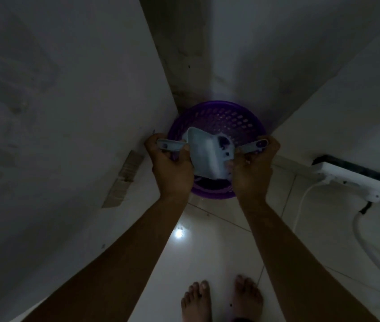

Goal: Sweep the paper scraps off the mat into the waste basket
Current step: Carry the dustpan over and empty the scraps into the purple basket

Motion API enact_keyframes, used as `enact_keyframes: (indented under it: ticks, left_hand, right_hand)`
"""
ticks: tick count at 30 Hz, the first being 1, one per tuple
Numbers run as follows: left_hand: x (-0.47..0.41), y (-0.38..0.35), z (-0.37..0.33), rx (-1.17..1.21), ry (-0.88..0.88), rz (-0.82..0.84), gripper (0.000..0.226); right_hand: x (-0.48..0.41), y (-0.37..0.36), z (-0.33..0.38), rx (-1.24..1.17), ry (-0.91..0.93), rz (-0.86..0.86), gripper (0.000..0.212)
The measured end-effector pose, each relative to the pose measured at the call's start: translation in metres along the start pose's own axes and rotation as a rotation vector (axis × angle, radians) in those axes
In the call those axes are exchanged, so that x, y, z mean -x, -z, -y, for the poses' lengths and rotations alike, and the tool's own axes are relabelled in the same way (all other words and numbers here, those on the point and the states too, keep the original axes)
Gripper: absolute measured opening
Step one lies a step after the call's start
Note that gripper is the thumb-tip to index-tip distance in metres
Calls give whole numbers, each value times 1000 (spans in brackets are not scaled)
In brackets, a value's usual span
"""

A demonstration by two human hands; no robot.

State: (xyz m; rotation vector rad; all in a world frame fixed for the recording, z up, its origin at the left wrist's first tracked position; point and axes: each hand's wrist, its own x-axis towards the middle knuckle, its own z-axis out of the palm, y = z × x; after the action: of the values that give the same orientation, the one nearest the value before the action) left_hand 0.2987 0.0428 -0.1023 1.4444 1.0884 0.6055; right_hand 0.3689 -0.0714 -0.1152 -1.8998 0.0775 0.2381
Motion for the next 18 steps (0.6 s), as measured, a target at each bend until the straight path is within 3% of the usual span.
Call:
enact_keyframes:
  ticks: [3,6,9,11,13,18]
  left_hand:
    - [8,12,1,-33,-33,17,50]
    - [19,22,0,27,38,27,61]
    - [30,29,-14,139,121,60,58]
    - [37,33,-27,94,101,157,37]
    - [47,38,-40,36,72,270,20]
    - [63,56,-66,57,123,434,19]
  right_hand:
    - [1,14,0,85,40,-38,39]
    - [15,33,10,1,81,85,43]
    - [29,56,18,57,99,358,45]
    - [34,65,29,142,134,627,45]
    - [37,67,41,187,199,770,48]
    - [43,61,61,278,419,659,45]
